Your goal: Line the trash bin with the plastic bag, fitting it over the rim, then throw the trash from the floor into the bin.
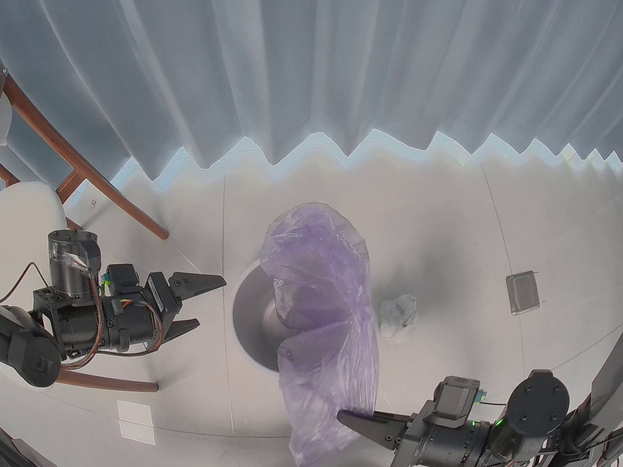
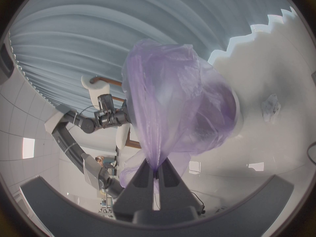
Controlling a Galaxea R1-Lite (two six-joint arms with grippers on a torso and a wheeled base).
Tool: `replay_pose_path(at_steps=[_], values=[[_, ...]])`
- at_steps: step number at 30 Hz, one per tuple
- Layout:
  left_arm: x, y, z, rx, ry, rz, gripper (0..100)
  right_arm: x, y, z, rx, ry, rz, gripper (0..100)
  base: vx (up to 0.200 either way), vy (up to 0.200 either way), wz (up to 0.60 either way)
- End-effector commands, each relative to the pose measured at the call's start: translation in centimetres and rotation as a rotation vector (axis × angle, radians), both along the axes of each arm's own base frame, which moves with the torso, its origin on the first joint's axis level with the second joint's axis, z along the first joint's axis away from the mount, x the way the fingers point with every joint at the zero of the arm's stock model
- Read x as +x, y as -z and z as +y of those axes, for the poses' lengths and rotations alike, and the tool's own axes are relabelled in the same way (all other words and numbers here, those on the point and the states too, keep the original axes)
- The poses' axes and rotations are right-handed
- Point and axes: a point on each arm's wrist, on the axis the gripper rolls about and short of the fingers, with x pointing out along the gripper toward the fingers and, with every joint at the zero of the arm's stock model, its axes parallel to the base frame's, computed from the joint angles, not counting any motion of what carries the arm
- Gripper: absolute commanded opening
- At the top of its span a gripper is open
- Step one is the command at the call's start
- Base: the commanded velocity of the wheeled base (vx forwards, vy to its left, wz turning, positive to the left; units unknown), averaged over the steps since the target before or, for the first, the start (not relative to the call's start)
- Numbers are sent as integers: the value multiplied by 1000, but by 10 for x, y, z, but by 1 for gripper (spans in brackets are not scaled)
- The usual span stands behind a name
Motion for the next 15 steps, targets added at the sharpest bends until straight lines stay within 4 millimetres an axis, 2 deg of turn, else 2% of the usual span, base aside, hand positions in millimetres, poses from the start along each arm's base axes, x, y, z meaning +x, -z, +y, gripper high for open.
replay_pose_path(at_steps=[1, 3, 9, 15], values=[[1, 2, 0, -3, 6, 9, 100, -6, 11, 0, -49, -25, 17, 0, 0, 0, 0], [-2, 1, -3, -10, 30, 8, 100, -9, 21, 2, -98, -44, 24, 0, 0, 0, 0], [-7, -5, -9, -62, 54, 20, 100, -9, 27, 3, -125, -47, 29, 0, 0, 0, 0], [-27, -29, -20, -196, 155, -3, 100, -15, 33, 6, -148, -74, 36, 0, 0, 0, 0]])
